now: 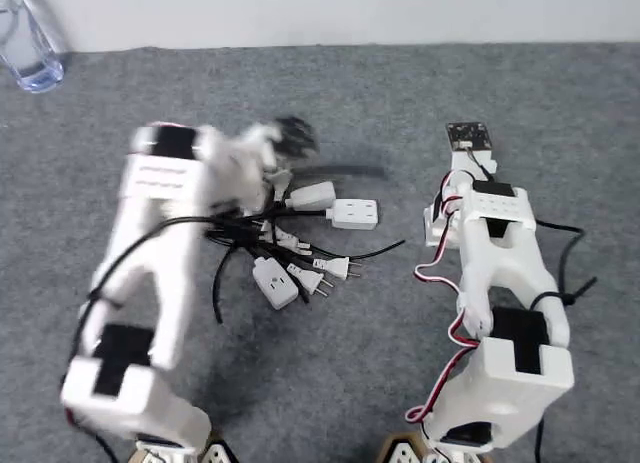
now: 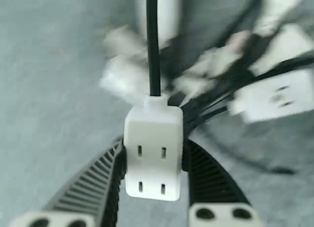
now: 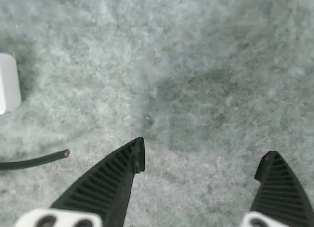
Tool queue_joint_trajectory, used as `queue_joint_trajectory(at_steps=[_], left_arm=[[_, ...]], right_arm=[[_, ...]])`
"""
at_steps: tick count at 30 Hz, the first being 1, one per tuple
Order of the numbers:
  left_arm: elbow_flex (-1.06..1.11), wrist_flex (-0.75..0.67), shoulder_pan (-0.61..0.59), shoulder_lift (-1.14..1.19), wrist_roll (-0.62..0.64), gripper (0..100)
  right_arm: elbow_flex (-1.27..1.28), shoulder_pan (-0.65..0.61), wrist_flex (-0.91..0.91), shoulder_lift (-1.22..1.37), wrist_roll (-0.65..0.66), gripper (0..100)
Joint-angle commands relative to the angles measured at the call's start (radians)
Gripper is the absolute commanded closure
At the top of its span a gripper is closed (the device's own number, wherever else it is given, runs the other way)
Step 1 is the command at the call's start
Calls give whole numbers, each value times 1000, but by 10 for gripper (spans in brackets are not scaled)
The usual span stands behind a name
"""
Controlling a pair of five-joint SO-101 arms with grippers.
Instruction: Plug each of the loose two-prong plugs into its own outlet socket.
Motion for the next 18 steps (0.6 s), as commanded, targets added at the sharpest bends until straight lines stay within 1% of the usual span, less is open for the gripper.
queue_joint_trajectory(at_steps=[1,3,6,9,13,18], left_arm=[[-19,48,-192,-186,25,988],[12,77,-285,-204,9,988],[58,86,-445,-206,-80,988],[125,32,-583,-206,-123,987],[262,-157,-741,-206,-123,987],[496,-512,-965,-204,-123,987]], right_arm=[[-8,-13,-19,-5,-2,641],[-8,-13,-19,-5,-2,641],[-8,-13,-15,-5,-2,641],[-8,-13,-12,-5,-2,641],[-6,-13,-10,-5,-2,641],[9,-13,-16,-5,-2,641]])
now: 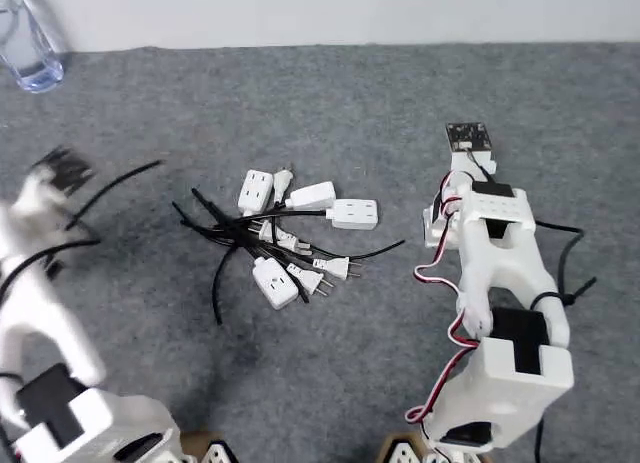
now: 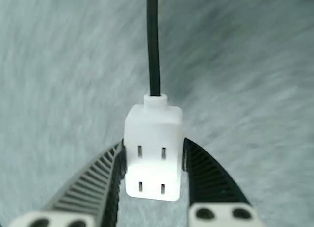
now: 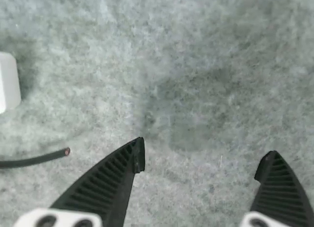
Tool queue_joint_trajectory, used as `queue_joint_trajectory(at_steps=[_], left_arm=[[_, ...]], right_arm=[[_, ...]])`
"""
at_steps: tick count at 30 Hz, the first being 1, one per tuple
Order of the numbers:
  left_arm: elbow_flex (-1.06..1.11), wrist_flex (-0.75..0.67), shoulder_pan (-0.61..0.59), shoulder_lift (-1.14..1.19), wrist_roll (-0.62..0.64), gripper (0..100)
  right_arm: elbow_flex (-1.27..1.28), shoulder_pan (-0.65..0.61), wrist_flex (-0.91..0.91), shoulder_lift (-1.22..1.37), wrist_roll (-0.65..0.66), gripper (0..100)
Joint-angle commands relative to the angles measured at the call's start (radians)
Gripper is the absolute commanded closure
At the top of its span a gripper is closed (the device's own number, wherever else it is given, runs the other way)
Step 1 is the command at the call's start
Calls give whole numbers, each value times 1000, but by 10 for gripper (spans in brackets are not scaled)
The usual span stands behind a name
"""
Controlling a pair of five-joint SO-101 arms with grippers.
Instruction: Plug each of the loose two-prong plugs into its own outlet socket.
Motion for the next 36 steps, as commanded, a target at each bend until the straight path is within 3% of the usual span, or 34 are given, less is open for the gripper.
queue_joint_trajectory(at_steps=[1,4,7,11,17,24,28,32,36], left_arm=[[191,-362,-210,-46,-9,987],[306,-548,-295,-46,-9,987],[383,-615,-296,-48,-9,986],[389,-612,-281,-51,-6,966],[397,-517,-276,-57,-20,687],[389,-512,-189,-66,-40,681],[297,-336,-23,-232,68,680],[248,-23,316,-462,104,680],[289,12,624,-562,298,680]], right_arm=[[-6,-8,-10,-5,-2,641],[-6,-12,-10,-5,-2,641],[-5,-31,-12,-5,-2,641],[-2,-28,-10,-5,-2,641],[-2,-31,-10,-5,0,641],[-2,-33,-10,-5,0,641],[-2,-36,-10,-5,0,641],[-3,-28,-10,-5,0,641],[-8,8,-10,-7,0,641]])
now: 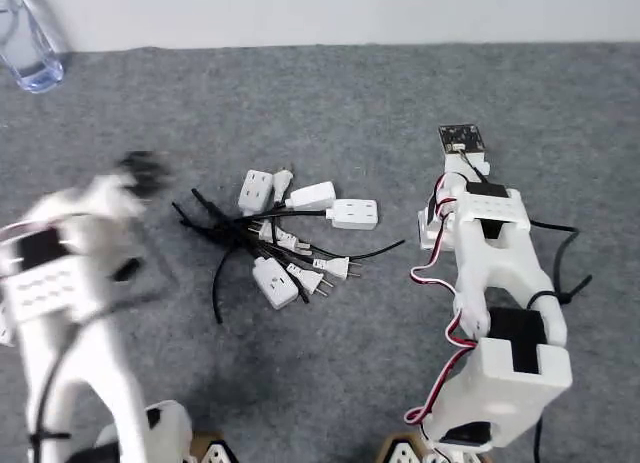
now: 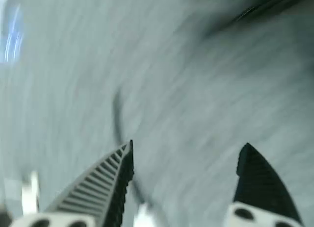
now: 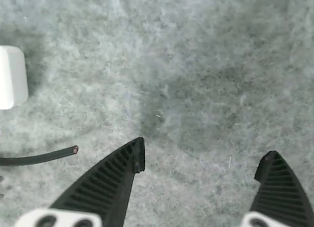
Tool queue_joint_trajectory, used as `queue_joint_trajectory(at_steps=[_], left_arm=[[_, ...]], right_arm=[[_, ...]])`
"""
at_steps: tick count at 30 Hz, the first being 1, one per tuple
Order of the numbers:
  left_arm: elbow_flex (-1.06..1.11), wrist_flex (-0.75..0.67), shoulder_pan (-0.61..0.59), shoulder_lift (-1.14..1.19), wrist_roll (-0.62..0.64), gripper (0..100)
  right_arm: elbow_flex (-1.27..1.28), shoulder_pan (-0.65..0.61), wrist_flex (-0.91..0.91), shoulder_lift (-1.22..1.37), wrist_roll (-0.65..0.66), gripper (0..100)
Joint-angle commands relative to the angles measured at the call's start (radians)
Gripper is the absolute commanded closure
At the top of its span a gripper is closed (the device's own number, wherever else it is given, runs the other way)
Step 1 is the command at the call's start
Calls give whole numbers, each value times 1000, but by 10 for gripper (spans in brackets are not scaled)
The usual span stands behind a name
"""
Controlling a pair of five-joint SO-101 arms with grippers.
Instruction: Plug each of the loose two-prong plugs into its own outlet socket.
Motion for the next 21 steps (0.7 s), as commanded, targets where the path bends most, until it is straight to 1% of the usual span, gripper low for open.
queue_joint_trajectory(at_steps=[1,4,6,8,12,15,17,19,21], left_arm=[[-1,34,356,-115,253,680],[-2,-46,431,-60,496,680],[-10,-92,436,6,694,680],[-12,-126,434,86,853,680],[-44,-115,443,244,1069,680],[-90,-109,443,333,1257,680],[-99,-94,456,364,1330,679],[-99,-61,493,371,1324,679],[-96,-38,545,371,1347,679]], right_arm=[[-9,39,-19,-7,-3,641],[-8,59,-47,-7,-6,641],[-8,61,-47,-7,-6,641],[-8,59,-47,-7,-6,641],[-8,58,-47,-7,-5,641],[-8,56,-47,-7,-3,641],[-8,56,-47,-7,-3,641],[-5,56,-62,-7,-3,641],[-3,56,-68,-7,-3,641]])
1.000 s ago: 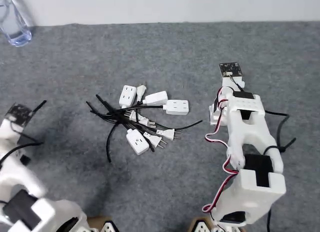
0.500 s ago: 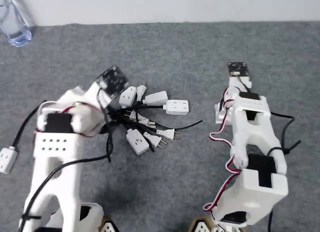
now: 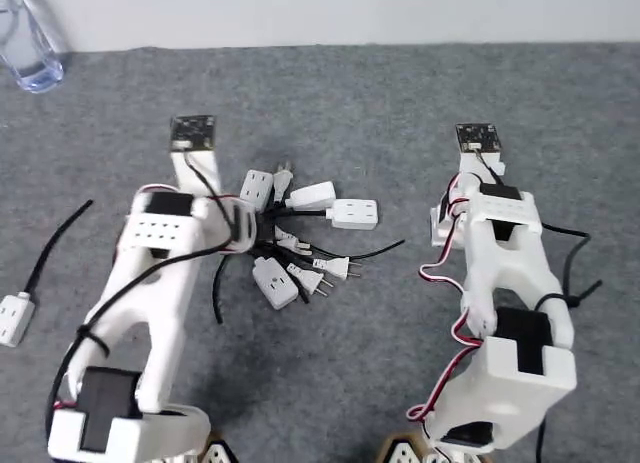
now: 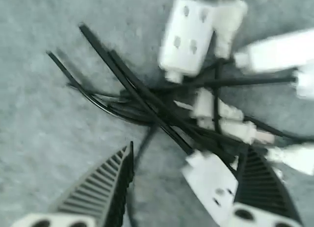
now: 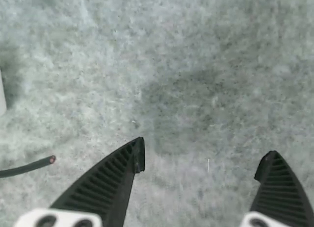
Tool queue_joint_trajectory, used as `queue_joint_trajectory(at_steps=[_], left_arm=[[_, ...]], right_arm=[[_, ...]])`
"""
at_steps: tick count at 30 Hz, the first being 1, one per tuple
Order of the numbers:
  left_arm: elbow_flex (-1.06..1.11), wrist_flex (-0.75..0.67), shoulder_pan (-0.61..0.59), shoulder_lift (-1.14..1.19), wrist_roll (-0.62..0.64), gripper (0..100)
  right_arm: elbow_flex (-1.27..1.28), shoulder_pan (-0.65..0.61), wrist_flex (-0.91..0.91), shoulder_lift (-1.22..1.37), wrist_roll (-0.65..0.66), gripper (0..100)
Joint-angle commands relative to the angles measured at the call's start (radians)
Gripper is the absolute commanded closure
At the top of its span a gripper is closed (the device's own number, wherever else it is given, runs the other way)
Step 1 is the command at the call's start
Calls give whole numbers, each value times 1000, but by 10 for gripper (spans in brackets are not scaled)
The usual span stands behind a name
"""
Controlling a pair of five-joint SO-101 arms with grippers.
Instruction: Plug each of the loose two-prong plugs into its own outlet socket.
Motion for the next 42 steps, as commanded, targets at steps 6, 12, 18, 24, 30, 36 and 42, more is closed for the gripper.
queue_joint_trajectory(at_steps=[6,12,18,24,30,36,42], left_arm=[[-18,46,141,18,258,677],[-5,52,132,117,269,677],[-13,115,150,236,308,677],[-13,100,160,265,313,677],[-4,100,158,296,311,720],[-12,115,160,265,308,829],[-5,118,160,190,295,992]], right_arm=[[-5,5,-24,-7,-3,641],[-5,5,-24,-7,-3,641],[-5,5,-24,-7,-2,641],[-5,5,-24,-7,-2,641],[-5,5,-24,-5,-2,641],[-5,2,-24,-5,-2,641],[-5,-8,-24,-5,-2,641]])
